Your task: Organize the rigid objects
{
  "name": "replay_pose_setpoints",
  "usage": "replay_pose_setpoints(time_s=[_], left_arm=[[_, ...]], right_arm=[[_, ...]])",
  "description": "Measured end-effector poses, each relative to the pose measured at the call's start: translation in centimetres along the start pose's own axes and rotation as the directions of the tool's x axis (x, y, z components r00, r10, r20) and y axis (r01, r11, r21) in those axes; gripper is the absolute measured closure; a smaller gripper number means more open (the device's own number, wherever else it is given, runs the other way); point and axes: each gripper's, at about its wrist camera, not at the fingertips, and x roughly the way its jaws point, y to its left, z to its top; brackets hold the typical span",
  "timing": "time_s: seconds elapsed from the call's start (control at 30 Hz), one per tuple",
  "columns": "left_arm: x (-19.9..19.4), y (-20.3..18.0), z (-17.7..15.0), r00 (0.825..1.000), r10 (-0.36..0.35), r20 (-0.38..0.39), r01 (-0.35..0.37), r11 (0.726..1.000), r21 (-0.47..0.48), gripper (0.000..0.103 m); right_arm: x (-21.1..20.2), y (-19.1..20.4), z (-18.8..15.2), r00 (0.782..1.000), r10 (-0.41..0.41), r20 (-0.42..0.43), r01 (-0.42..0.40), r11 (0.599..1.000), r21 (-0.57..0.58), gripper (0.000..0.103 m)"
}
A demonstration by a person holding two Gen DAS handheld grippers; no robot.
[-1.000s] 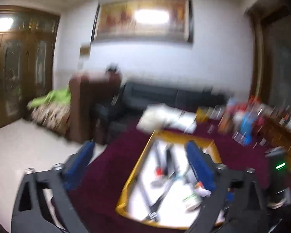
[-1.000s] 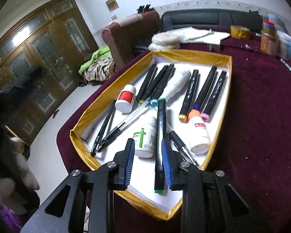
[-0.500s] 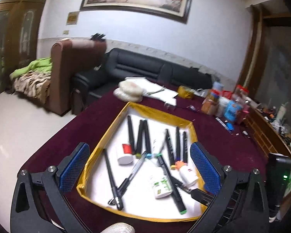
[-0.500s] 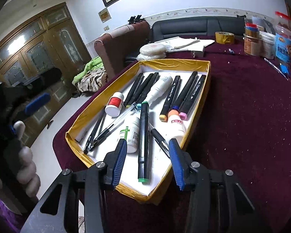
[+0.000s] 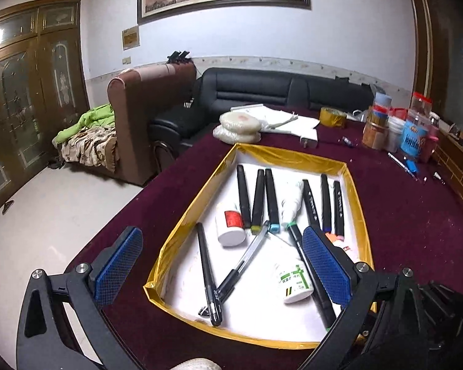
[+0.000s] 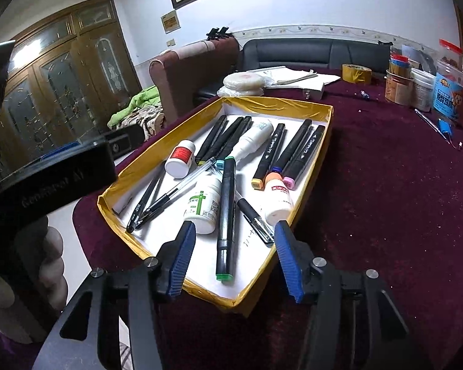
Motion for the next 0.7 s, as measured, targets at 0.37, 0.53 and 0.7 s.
replay_pose_setpoints(time_s=[0.37, 0.53, 0.7], left_arm=[[0.9, 0.0, -0.3, 0.999, -0.005, -0.042, 0.004, 1.0, -0.01, 0.0], [1.5, 0.2, -0.4, 0.996, -0.046, -0.075, 0.045, 0.999, -0.021, 0.0], [1.3, 0.2, -0.6, 0.998, -0.011, -0.069, 0.011, 1.0, -0.014, 0.0]], right_arm=[[0.2, 0.0, -0.1, 1.0, -0.017, -0.01, 0.017, 1.0, -0.005, 0.054], [0.3, 0.1, -0.1, 1.0, -0.024, -0.009, 0.023, 1.0, -0.014, 0.054], [0.3, 0.4, -0.2, 1.0, -0.027, -0.01, 0.027, 0.999, -0.022, 0.054]])
